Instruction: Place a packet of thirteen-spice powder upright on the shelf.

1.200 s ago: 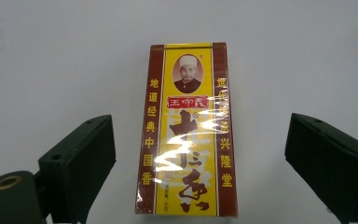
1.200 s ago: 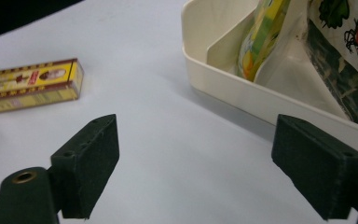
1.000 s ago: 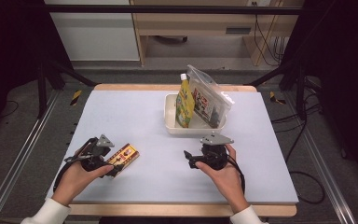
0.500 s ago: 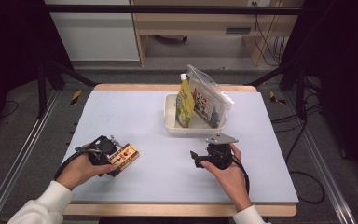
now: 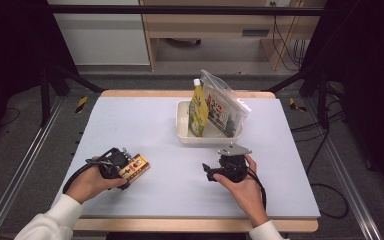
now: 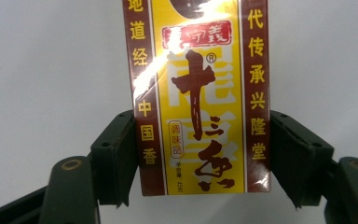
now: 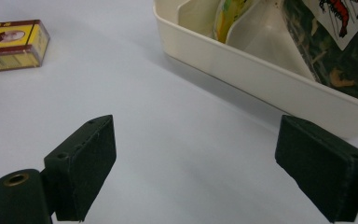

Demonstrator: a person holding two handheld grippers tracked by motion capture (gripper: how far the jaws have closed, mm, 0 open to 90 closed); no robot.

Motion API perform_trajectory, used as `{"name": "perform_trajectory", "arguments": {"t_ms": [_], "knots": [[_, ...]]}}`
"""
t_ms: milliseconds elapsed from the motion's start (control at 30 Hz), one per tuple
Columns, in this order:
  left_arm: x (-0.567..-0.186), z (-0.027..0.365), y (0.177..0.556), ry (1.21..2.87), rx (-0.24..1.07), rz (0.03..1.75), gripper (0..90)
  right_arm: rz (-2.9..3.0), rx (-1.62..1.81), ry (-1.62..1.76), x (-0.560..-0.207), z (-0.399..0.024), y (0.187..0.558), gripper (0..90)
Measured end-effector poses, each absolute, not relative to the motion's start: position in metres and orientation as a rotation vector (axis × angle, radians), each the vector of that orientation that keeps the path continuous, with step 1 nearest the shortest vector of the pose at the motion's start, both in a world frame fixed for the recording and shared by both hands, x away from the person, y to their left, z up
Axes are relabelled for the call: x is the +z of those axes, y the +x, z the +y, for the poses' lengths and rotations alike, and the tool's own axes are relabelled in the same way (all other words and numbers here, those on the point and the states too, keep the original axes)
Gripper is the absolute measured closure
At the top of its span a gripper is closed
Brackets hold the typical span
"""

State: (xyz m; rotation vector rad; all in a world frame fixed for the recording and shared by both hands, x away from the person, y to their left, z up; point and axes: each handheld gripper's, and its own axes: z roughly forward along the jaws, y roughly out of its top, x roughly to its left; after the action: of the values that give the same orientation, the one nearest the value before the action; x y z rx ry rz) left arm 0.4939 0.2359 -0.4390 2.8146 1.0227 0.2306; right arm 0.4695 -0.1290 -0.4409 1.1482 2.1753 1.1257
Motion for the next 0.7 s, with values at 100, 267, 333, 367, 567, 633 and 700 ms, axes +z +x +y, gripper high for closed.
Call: {"name": "perform_trajectory", "arguments": {"t_ms": [100,267,333,367,567,633,700], "knots": [[-0.433,0.234,0.493,2.837,0.28,0.979,31.5,2.17,1.135,1.146,-0.44,-0.128,0.469,12.9],[-0.425,0.228,0.49,2.821,0.341,0.907,31.9,2.184,1.139,1.139,-0.44,-0.124,0.468,13.3],[-0.424,0.224,0.489,2.815,0.362,0.867,32.0,2.185,1.141,1.14,-0.44,-0.123,0.468,14.3],[-0.423,0.223,0.489,2.813,0.368,0.854,32.0,2.187,1.147,1.143,-0.44,-0.122,0.468,15.2],[-0.415,0.204,0.491,2.742,0.402,0.74,32.0,2.182,1.152,1.128,-0.437,-0.119,0.467,18.6],[-0.413,0.196,0.492,2.712,0.417,0.701,32.0,2.177,1.181,1.137,-0.435,-0.118,0.468,19.5],[-0.412,0.19,0.492,2.691,0.436,0.666,32.0,2.163,1.228,1.159,-0.432,-0.117,0.468,22.6]]}}
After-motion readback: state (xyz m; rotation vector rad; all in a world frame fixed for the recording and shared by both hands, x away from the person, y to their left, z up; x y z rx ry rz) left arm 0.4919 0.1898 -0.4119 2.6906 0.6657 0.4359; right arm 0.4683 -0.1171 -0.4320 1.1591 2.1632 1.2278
